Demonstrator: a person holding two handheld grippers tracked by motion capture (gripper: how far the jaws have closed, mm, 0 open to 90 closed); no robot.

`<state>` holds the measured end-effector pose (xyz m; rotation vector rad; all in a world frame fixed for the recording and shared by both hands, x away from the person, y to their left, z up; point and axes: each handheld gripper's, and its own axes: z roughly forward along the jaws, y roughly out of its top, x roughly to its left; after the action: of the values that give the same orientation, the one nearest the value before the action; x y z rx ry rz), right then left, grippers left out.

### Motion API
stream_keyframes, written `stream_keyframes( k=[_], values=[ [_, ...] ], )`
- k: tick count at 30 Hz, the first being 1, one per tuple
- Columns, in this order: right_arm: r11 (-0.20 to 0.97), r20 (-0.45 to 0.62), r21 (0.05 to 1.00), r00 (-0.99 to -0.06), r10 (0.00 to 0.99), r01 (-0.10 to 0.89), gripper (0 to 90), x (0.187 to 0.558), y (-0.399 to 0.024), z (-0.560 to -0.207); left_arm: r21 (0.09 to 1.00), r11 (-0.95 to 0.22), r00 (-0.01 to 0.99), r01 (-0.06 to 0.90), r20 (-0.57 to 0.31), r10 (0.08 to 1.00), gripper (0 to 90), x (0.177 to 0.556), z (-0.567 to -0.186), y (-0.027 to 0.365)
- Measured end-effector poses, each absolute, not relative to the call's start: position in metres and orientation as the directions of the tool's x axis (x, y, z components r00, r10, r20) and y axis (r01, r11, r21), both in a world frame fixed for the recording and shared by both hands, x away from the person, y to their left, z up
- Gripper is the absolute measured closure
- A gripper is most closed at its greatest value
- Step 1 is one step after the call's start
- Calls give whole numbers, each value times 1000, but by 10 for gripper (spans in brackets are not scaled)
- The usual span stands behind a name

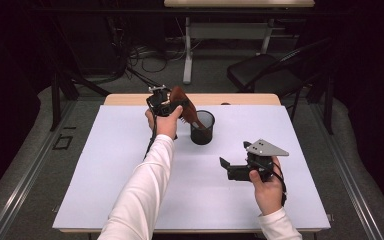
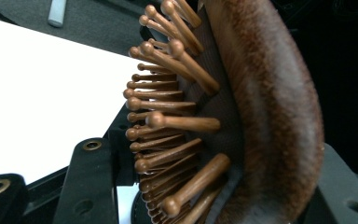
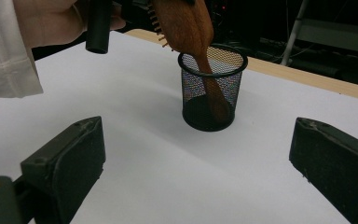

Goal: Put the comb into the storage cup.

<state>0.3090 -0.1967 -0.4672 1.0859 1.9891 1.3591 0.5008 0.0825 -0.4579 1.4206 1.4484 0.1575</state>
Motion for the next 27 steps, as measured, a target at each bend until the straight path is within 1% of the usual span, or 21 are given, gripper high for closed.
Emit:
stream_keyframes(
  k=[27],
  values=[
    [194,32,921,-564,825,336,34,309,-196,-468,711,294,267,639,-564,782,450,499,-463,87]
  ],
)
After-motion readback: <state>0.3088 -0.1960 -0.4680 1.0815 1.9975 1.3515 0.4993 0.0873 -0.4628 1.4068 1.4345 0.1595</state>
